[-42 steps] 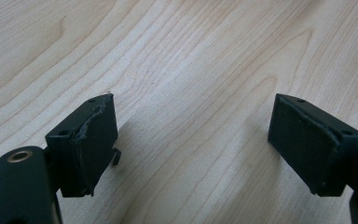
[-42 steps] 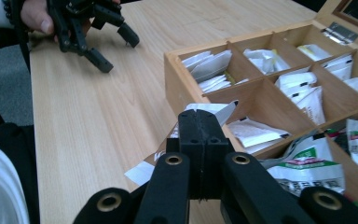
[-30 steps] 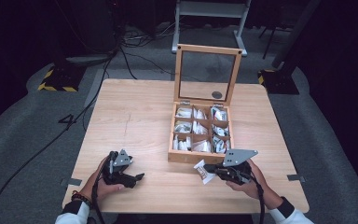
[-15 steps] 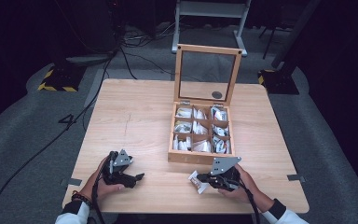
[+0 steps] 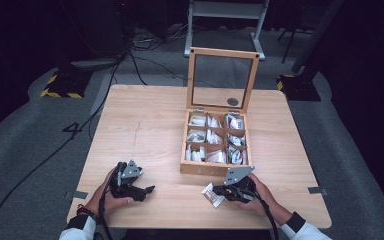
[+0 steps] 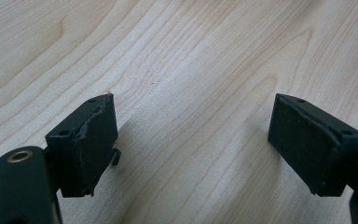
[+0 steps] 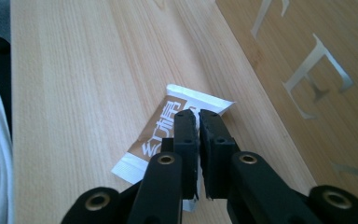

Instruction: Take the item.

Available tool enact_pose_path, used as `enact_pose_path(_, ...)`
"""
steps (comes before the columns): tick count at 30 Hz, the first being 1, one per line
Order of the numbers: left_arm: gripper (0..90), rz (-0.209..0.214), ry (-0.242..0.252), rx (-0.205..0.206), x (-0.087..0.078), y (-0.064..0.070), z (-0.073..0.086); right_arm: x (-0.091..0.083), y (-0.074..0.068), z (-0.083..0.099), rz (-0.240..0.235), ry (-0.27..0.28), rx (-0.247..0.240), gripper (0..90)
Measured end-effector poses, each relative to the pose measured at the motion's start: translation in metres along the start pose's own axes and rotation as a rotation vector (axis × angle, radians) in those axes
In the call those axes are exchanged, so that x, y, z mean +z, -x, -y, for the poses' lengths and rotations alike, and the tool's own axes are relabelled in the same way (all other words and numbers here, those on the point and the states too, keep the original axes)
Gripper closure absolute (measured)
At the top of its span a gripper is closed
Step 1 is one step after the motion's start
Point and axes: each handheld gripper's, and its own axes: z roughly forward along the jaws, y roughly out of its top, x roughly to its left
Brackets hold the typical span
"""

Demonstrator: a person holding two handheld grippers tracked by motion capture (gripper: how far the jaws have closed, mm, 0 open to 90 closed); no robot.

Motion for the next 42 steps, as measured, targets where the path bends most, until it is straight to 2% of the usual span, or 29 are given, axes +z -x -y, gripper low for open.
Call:
enact_pose_path(6, 16.2, 0.000, 0.000, 0.000, 0.000, 0.000, 0.000, 0.000, 0.002, 0.001, 0.028, -0.007, -0.005, 79.0)
enact_pose_path(13, 16.2, 0.000, 0.000, 0.000, 0.000, 0.000, 0.000, 0.001, 0.002, 0.002, 0.033, -0.007, -0.008, 75.1)
enact_pose_path(19, 16.2, 0.000, 0.000, 0.000, 0.000, 0.000, 0.000, -0.001, 0.000, 0.001, 0.049, -0.016, -0.021, 62.5)
enact_pose_path(20, 16.2, 0.000, 0.000, 0.000, 0.000, 0.000, 0.000, -0.004, -0.001, -0.001, 0.050, -0.007, -0.026, 58.7)
enact_pose_path(34, 16.1, -0.003, 0.000, -0.003, 0.000, 0.000, 0.000, -0.025, -0.003, -0.002, 0.052, 0.059, -0.038, 42.5)
enact_pose_path(37, 16.0, -0.002, 0.000, -0.006, 0.001, 0.001, 0.000, -0.035, -0.004, 0.001, 0.050, 0.081, -0.033, 38.5)
enact_pose_path(42, 16.0, -0.003, 0.000, -0.008, 0.001, 0.001, -0.001, -0.053, -0.004, 0.006, 0.082, 0.127, -0.021, 35.2)
